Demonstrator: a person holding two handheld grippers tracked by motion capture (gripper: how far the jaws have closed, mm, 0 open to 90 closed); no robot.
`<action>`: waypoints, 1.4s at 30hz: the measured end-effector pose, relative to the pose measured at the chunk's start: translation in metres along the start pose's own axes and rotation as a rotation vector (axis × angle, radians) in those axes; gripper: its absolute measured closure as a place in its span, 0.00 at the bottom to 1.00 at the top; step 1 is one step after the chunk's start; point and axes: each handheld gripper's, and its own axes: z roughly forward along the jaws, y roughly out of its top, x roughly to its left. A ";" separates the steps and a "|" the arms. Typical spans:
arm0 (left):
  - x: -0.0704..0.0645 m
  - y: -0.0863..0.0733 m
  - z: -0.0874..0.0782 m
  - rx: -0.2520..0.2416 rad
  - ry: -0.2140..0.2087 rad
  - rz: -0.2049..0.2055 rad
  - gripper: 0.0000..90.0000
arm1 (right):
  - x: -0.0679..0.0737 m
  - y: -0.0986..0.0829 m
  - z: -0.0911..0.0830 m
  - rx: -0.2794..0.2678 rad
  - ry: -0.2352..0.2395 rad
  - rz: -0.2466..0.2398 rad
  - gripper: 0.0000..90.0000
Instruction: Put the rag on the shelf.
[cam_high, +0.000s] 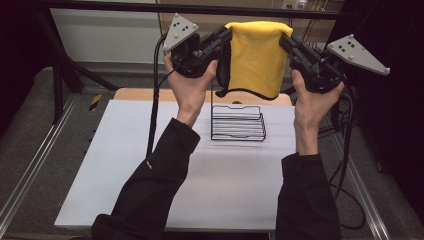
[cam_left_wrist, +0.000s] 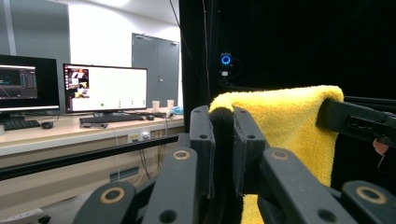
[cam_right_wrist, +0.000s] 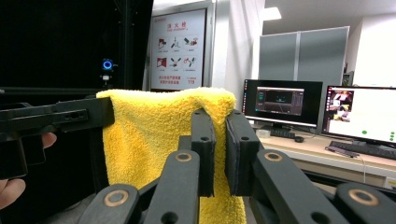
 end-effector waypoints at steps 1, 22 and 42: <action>0.001 0.002 0.001 0.003 0.001 0.005 0.90 | -0.001 0.001 0.002 -0.002 -0.001 0.002 0.93; 0.032 0.003 0.040 0.028 0.041 -0.012 0.89 | -0.030 -0.003 0.049 0.026 -0.016 0.019 0.93; 0.052 -0.041 0.039 0.087 0.049 -0.007 0.89 | -0.047 -0.047 0.077 0.118 0.023 0.030 0.93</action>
